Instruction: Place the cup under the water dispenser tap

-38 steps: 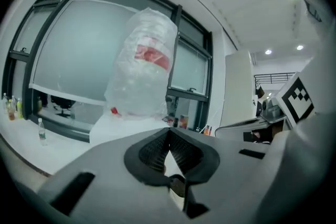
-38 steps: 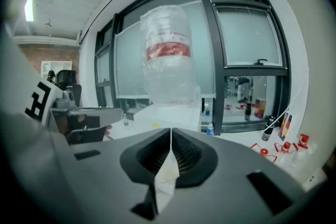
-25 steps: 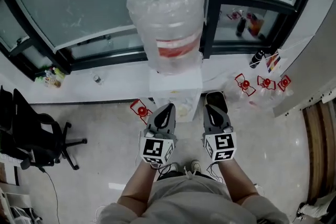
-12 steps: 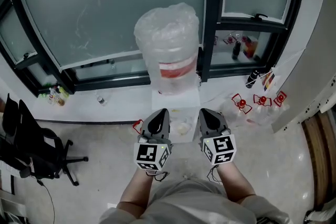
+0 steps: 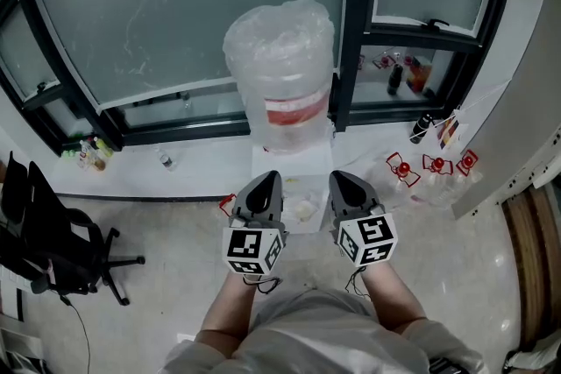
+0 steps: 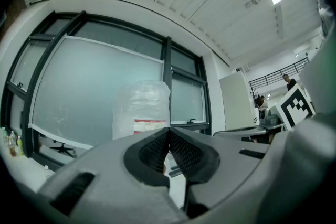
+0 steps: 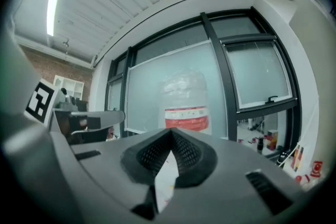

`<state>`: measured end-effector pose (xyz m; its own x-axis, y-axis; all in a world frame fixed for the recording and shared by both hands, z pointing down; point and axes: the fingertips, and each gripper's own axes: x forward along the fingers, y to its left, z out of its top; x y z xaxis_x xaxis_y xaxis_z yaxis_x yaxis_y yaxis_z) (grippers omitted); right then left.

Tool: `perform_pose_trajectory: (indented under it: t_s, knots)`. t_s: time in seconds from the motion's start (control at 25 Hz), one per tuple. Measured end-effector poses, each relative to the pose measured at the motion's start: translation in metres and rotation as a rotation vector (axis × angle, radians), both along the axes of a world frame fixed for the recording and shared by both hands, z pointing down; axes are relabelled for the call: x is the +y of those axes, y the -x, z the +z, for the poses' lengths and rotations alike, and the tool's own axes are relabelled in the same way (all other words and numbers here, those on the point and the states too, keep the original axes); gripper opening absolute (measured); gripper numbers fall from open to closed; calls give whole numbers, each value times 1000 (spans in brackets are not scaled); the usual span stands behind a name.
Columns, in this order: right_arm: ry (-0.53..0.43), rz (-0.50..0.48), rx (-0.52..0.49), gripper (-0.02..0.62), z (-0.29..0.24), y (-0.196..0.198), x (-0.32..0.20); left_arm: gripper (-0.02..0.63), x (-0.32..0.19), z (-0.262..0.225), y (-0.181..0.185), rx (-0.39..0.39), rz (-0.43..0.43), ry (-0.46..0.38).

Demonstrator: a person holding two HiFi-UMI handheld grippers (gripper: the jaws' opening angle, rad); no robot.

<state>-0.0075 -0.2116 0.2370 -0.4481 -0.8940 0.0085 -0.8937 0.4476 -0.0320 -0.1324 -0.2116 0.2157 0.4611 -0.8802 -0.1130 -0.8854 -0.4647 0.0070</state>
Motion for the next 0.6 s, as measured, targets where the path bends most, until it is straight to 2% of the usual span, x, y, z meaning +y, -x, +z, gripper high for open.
perform_pose_trajectory:
  t_s: [0.32, 0.6]
  knots:
    - [14, 8, -4, 28, 2, -3, -11, 18, -10, 1, -4, -14, 13, 1]
    - [-10, 41, -12, 28, -1, -7, -21, 18, -24, 7, -6, -24, 22, 17]
